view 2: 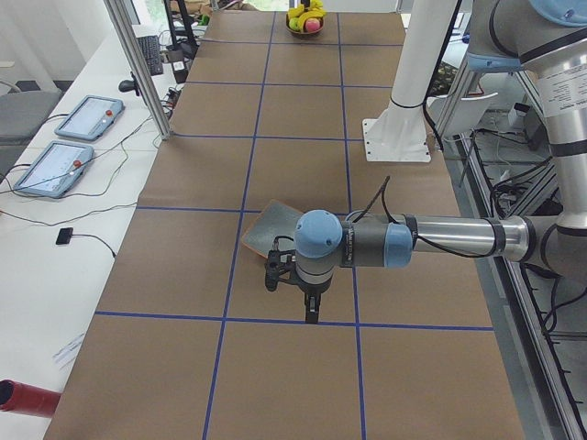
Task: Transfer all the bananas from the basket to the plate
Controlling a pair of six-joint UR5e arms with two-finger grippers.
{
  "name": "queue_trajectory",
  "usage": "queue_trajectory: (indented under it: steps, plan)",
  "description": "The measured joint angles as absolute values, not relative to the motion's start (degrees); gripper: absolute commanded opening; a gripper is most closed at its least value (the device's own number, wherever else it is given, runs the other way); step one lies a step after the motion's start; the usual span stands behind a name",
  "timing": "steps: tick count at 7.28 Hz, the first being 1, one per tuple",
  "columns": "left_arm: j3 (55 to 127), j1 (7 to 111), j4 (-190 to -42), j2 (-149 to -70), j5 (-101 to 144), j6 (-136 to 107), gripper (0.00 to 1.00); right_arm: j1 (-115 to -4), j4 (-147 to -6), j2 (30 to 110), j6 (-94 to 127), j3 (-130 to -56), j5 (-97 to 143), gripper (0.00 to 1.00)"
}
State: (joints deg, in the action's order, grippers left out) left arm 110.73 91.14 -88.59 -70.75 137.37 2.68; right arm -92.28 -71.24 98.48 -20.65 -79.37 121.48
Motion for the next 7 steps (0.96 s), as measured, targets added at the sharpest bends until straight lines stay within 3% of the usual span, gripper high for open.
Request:
queue_trajectory:
  steps: [7]
  plan:
    - [111.2, 91.1, -88.6, -71.5, 137.4, 2.6, 1.00, -94.1, -73.0, 95.6, -18.8, -85.9, 121.9, 0.00]
